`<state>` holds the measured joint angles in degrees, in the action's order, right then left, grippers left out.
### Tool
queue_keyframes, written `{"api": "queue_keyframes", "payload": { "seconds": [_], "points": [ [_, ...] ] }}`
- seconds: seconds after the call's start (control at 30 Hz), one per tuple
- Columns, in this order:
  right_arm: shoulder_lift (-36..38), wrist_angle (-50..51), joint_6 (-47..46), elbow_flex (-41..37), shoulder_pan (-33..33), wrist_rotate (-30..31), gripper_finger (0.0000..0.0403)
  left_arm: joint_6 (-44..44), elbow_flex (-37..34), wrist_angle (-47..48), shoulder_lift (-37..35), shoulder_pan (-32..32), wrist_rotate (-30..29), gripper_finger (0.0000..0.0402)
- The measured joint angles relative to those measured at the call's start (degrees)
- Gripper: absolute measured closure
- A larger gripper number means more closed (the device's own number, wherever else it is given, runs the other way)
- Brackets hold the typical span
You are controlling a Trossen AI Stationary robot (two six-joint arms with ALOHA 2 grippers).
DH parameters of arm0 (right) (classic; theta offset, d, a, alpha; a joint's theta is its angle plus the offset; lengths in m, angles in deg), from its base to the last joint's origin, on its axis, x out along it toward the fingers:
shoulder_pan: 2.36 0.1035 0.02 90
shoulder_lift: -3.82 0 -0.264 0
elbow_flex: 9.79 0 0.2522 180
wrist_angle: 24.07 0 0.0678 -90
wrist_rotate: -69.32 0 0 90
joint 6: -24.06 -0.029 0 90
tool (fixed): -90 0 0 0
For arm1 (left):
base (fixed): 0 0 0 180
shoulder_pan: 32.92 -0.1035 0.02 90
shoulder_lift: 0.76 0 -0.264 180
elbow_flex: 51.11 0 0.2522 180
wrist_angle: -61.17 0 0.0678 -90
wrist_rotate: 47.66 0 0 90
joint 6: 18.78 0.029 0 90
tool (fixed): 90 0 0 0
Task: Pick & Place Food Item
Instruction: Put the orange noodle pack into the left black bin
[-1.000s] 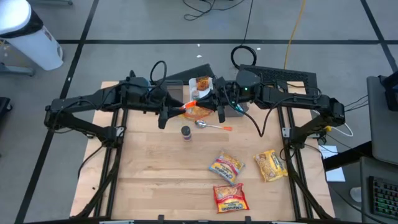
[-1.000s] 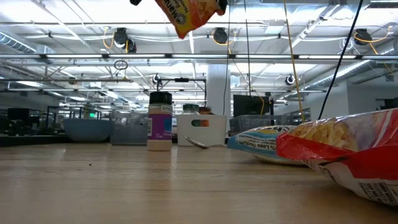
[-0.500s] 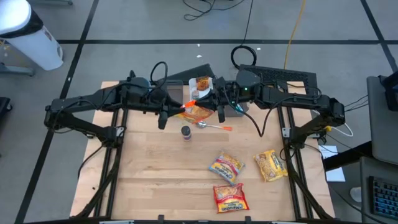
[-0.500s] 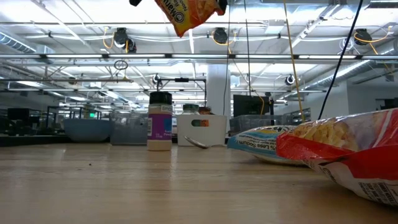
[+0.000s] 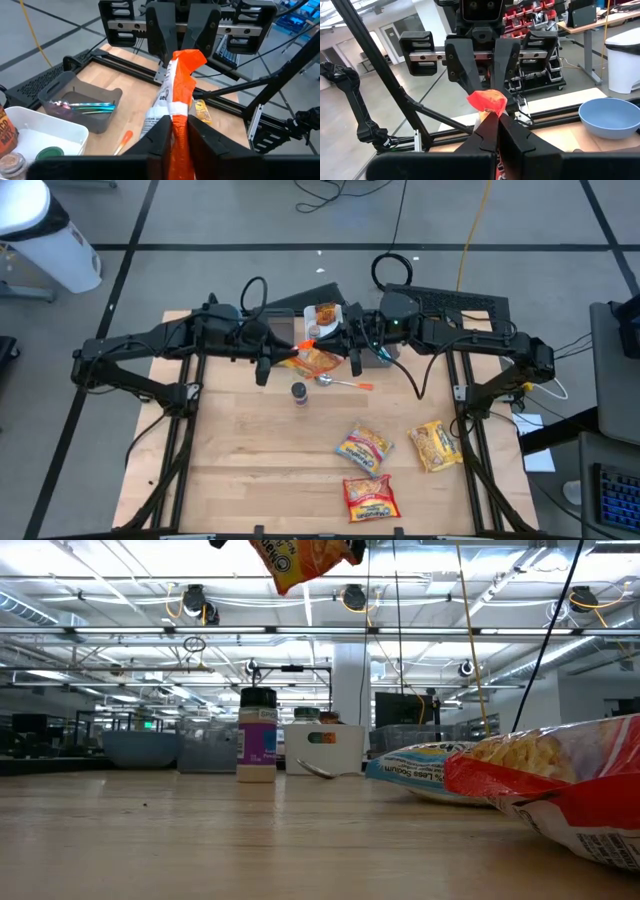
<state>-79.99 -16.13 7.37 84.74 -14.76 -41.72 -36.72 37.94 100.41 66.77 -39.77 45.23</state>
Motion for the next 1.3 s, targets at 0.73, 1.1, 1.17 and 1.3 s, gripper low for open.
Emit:
{"api": "queue_keyframes", "payload": {
  "seconds": [0.73, 1.1, 1.17, 1.3],
  "points": [
    [0.0, 0.0, 0.0, 0.0, 0.0, -0.3, 0.0376, -0.2, 0.0, 0.0, 0.0, 0.0, 0.6, 0.0398],
    [0.0, 0.0, -4.1, 0.0, -0.1, -4.8, 0.0197, -0.6, 0.0, 0.0, 0.0, 0.0, 0.9, 0.0399],
    [0.3, 0.5, -4.3, 0.0, -0.4, -5.3, 0.0174, -0.7, 0.0, 0.2, 0.0, -0.4, 2.0, 0.0399],
    [1.9, 1.8, -4.2, 0.1, -1.2, -6.2, 0.0147, -2.1, 0.0, 3.2, -0.1, -1.8, 3.7, 0.04]
  ]
}}
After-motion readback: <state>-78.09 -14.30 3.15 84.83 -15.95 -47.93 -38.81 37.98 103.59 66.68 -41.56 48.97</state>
